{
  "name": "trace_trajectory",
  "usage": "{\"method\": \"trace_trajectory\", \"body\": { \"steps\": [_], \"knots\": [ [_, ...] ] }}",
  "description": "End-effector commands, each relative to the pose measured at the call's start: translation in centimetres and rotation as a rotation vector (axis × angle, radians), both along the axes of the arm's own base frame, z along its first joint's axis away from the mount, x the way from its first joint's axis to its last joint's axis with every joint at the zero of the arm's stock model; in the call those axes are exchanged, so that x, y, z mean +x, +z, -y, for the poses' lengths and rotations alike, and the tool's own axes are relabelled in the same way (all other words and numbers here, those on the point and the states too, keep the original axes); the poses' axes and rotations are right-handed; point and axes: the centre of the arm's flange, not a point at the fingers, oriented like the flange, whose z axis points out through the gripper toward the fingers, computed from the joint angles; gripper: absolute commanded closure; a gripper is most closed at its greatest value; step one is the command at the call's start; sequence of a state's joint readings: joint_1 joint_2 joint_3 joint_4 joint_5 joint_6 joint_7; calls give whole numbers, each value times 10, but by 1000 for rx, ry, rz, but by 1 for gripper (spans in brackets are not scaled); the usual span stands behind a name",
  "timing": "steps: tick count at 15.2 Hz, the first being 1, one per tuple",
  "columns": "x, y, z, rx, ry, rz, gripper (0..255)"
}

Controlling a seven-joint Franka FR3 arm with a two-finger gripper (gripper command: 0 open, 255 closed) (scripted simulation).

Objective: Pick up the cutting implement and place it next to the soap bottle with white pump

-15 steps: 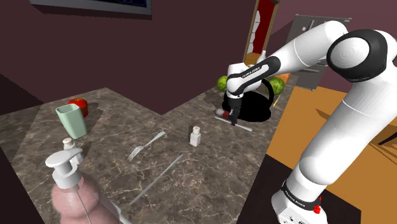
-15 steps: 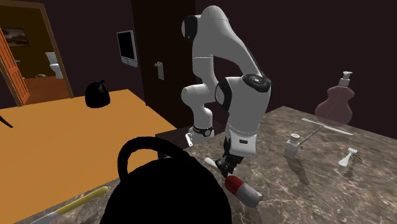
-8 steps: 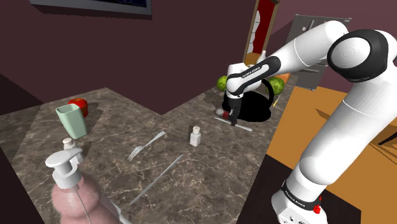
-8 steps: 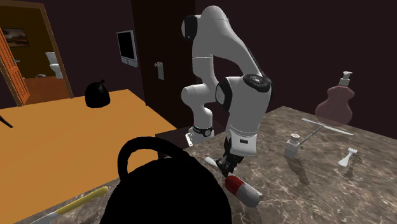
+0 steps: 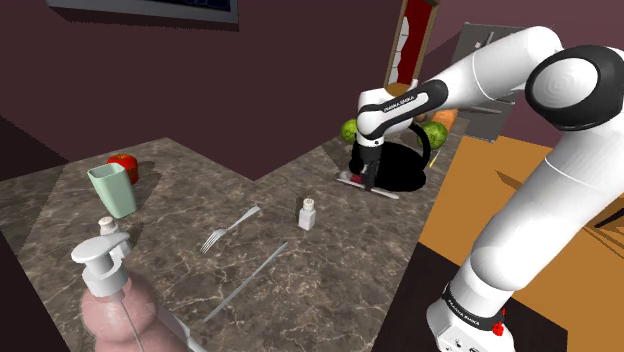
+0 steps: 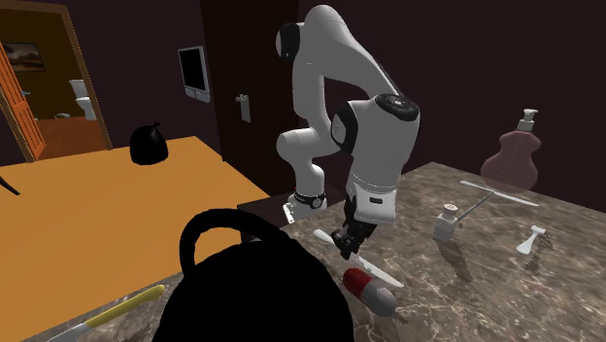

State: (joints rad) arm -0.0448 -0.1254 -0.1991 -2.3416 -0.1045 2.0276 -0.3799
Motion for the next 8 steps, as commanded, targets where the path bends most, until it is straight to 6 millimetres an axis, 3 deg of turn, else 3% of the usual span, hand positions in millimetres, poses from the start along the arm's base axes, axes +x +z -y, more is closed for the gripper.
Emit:
{"method": "trace_trajectory", "body": {
  "steps": [1,8],
  "knots": [
    [-2,11,0,0,0,-1,255],
    [-2,48,0,0,0,-1,255]
  ]
}}
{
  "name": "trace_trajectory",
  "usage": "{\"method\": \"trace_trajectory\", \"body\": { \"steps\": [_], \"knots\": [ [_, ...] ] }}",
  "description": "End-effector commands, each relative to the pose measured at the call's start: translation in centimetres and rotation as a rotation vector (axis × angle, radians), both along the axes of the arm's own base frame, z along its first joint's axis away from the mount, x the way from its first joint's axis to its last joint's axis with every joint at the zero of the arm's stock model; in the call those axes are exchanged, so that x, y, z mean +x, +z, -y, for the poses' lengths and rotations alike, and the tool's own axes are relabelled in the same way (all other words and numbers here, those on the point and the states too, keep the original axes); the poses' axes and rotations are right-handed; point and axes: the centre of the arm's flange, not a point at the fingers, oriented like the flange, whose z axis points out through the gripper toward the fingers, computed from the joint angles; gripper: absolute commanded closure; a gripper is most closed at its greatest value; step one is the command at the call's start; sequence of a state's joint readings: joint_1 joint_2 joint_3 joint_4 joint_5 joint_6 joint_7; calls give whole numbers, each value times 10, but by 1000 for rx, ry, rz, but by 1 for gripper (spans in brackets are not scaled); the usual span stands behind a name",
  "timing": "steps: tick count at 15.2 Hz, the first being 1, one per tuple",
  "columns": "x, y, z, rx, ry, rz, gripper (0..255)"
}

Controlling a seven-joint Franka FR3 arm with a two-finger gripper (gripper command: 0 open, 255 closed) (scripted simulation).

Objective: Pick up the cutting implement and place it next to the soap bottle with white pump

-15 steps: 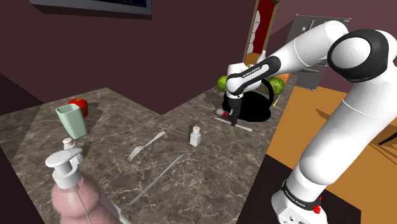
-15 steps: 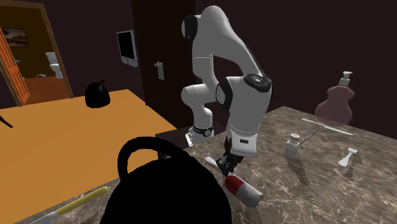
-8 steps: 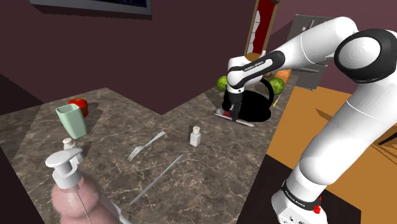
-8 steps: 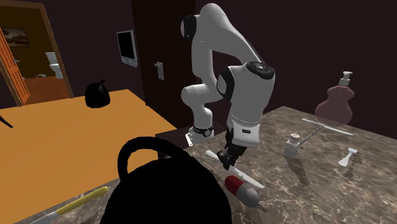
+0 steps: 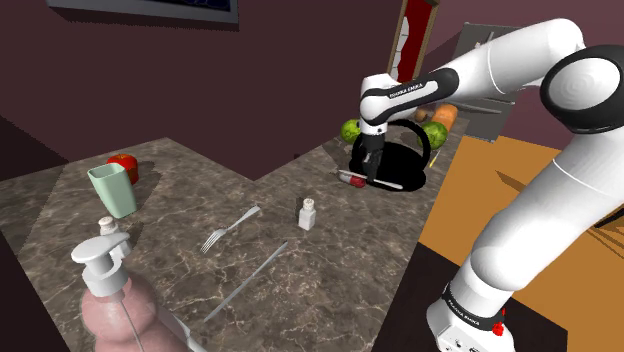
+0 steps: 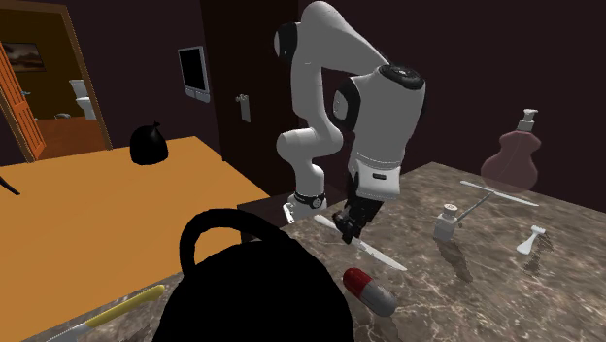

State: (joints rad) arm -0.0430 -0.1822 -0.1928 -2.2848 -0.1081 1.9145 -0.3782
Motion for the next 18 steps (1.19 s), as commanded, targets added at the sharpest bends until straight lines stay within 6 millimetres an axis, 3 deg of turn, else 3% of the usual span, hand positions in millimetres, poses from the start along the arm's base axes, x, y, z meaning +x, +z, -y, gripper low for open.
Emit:
{"method": "trace_trajectory", "body": {
  "steps": [1,18],
  "knots": [
    [0,10,1,0,0,-1,255],
    [0,100,1,0,0,-1,255]
  ]
}}
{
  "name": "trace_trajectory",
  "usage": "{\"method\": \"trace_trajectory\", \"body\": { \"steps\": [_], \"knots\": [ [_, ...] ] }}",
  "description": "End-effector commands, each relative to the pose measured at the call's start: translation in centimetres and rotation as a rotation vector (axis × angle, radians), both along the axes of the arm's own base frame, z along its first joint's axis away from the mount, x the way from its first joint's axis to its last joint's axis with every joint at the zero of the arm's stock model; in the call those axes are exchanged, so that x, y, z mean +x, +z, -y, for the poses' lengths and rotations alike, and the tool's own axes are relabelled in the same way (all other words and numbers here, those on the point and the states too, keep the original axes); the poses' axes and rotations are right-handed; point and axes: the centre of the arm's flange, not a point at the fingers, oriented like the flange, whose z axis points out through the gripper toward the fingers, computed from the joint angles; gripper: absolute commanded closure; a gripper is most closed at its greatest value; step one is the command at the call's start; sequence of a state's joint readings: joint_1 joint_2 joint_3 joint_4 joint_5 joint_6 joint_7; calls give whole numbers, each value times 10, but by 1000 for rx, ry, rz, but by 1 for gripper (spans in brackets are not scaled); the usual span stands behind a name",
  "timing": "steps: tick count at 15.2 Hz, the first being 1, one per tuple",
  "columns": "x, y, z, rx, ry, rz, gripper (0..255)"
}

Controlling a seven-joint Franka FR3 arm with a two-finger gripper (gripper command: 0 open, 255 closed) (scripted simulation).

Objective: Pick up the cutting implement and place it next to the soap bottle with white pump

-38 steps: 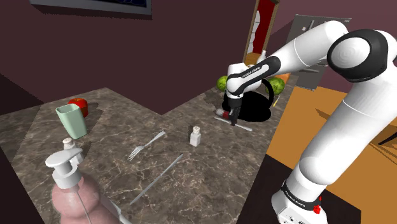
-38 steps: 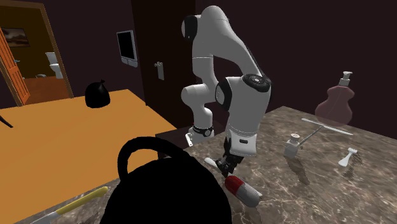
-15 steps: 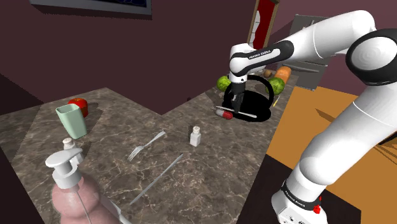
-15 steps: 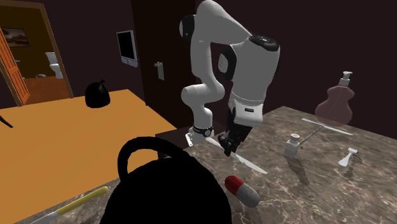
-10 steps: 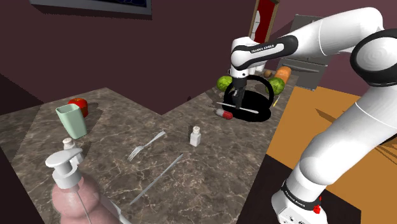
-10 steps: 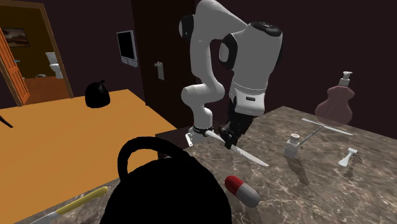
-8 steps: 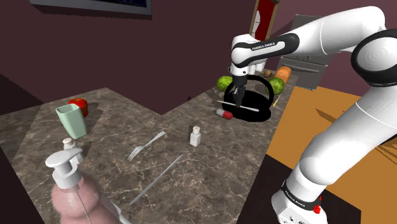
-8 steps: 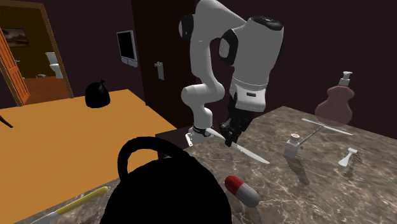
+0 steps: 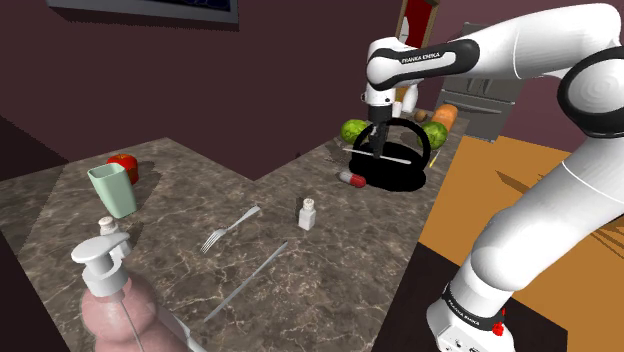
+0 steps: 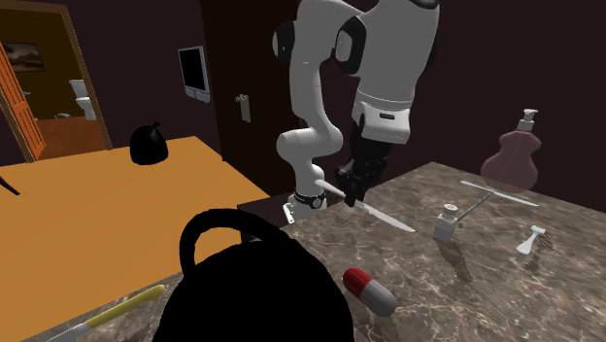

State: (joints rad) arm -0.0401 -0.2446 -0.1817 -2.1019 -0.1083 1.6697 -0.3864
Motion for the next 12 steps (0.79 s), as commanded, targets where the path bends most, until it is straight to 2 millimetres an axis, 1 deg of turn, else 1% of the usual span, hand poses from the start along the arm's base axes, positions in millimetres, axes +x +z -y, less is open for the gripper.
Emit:
{"method": "trace_trajectory", "body": {
  "steps": [1,12],
  "knots": [
    [1,11,1,0,0,0,255],
    [1,69,1,0,0,0,255]
  ]
}}
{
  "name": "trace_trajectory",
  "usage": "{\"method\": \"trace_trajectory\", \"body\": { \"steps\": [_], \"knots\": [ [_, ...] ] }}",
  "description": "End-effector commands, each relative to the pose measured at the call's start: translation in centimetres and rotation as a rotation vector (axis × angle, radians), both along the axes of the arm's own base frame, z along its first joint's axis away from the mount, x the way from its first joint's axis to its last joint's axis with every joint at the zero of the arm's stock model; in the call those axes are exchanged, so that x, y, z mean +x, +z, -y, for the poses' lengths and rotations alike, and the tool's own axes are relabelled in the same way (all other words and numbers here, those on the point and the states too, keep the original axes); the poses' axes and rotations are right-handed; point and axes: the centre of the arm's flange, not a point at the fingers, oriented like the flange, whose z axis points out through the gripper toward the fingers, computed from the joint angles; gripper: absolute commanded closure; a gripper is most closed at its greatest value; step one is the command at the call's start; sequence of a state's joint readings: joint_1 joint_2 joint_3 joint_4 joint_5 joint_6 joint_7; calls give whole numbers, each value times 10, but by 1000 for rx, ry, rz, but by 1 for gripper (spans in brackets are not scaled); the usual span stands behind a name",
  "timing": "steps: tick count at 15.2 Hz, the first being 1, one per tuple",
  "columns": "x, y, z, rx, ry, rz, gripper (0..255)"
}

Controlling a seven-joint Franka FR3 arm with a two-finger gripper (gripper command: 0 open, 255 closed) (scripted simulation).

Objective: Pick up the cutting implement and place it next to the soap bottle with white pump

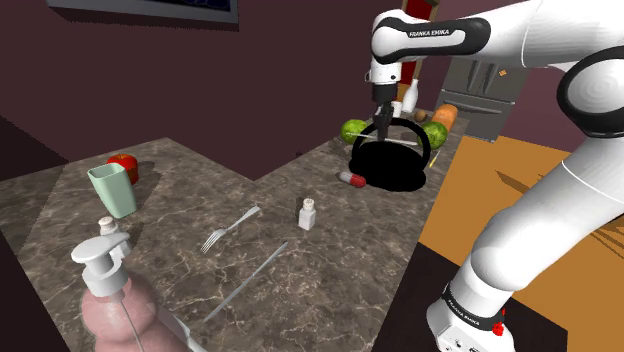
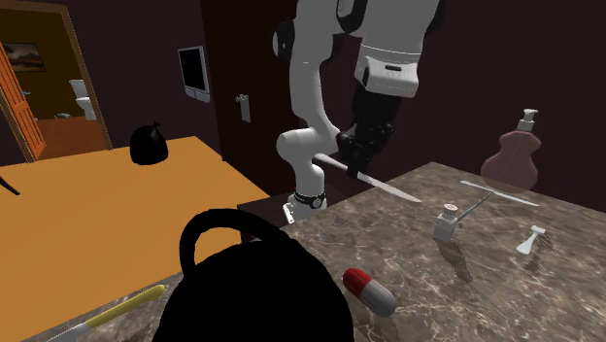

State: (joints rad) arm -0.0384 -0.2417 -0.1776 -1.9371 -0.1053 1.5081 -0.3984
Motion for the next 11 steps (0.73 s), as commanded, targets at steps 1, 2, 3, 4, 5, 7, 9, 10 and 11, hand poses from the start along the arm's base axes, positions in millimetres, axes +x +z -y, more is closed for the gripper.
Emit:
{"method": "trace_trajectory", "body": {
  "steps": [1,2,3,4,5,7,9,10,11],
  "knots": [
    [0,10,0,0,0,0,255],
    [0,16,0,0,0,0,255],
    [0,21,0,0,0,0,255],
    [0,26,0,0,0,0,255],
    [0,32,0,0,0,0,255],
    [0,42,0,0,0,0,255],
    [0,53,0,0,0,0,255],
    [0,58,0,0,0,0,255],
    [0,63,0,0,0,0,255]
  ]
}}
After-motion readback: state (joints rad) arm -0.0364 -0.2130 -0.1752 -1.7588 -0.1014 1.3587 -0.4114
